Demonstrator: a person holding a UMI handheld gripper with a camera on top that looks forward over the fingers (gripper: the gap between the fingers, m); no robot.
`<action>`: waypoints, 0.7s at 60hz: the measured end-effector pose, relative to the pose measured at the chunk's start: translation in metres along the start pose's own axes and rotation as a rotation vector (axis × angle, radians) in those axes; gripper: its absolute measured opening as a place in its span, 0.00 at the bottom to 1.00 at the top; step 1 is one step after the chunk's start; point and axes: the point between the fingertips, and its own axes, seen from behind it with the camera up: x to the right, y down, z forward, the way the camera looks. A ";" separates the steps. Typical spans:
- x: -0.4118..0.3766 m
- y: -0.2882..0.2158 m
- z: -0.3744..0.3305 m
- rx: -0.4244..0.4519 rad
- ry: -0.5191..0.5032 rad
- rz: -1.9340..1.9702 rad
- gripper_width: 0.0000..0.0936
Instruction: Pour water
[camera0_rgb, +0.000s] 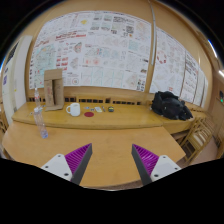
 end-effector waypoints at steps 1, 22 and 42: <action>0.000 0.001 0.001 -0.001 -0.002 -0.001 0.90; -0.046 0.033 0.008 -0.039 -0.056 -0.037 0.90; -0.254 0.075 0.043 -0.043 -0.264 -0.074 0.91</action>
